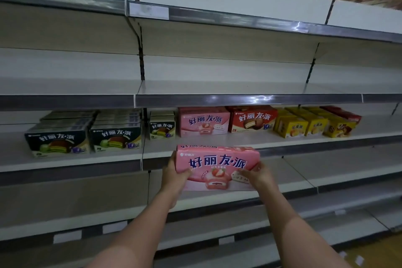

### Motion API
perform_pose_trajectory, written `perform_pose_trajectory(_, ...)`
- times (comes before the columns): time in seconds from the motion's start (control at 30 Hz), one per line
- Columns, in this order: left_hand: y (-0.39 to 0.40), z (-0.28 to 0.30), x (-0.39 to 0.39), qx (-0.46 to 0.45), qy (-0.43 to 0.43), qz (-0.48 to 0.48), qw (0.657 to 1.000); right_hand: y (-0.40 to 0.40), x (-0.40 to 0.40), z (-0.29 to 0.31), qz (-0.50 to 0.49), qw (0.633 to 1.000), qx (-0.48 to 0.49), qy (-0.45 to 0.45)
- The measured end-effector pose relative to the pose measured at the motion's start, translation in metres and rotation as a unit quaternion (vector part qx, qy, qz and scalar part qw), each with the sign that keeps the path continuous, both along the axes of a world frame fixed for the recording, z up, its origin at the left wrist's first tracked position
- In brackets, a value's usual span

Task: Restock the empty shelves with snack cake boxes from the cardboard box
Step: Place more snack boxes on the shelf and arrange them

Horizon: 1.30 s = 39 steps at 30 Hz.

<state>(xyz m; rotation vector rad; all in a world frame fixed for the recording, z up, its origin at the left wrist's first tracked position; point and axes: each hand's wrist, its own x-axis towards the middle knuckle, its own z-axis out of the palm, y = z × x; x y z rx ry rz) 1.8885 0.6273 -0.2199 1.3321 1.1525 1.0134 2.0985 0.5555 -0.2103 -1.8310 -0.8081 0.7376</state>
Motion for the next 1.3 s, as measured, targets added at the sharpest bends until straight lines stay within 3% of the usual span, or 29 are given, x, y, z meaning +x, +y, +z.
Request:
perform_pose_trajectory(0.17, 0.037, 0.011, 0.028, 0.025, 0.003, 0.038, 0.999, 0.051, 0.026, 0.013, 0.015, 0.999, 0.046, 0.02)
perform_pose_trajectory(0.33, 0.085, 0.02, 0.057, 0.047, 0.105, 0.099, 0.988, 0.098, 0.054, 0.022, 0.033, 0.994, 0.106, 0.018)
perform_pose_trajectory(0.57, 0.128, 0.011, 0.078, 0.067, 0.245, 0.149, 0.956, 0.153, 0.078, 0.021, 0.059, 0.996, 0.071, -0.006)
perform_pose_trajectory(0.73, 0.16, -0.002, 0.086, 0.09, 0.338, 0.159, 0.923, 0.183, 0.088, 0.005, 0.077, 0.992, 0.098, 0.033)
perform_pose_trajectory(1.13, 0.214, -0.03, 0.103, 0.079, 0.274, 0.179, 0.942, 0.231, 0.093, -0.01, 0.087, 0.978, 0.153, 0.115)
perform_pose_trajectory(1.3, 0.226, -0.038, 0.111, 0.078, 0.26, 0.197, 0.942, 0.244, 0.091, -0.016, 0.075, 0.98, 0.153, 0.102)
